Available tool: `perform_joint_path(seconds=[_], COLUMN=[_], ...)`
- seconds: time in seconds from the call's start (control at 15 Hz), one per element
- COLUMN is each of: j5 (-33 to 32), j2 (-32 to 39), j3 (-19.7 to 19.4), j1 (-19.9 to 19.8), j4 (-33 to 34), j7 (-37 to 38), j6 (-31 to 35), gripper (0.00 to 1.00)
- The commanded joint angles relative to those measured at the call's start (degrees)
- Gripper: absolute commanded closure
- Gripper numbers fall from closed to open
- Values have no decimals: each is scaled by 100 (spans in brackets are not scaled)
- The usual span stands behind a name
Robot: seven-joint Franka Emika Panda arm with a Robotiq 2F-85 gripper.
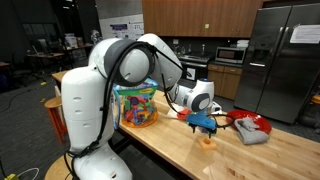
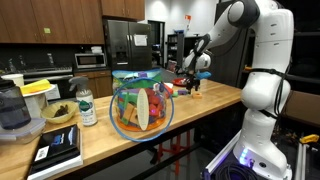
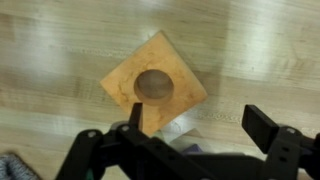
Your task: Put the light orange block with a hole at the center into the plastic bag with blocks in it
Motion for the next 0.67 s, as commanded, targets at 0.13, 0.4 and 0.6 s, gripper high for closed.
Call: perform_joint_path(seconds=[0.13,0.4,0.6], j5=[-223,-187,-189], j2=[-69,-5,74], j3=[166,205,193], j1=[-53,-66,-71], j4=[-66,-31,5], j7=[62,18,104], j6=[-194,-240,-115], gripper=[0,0,0])
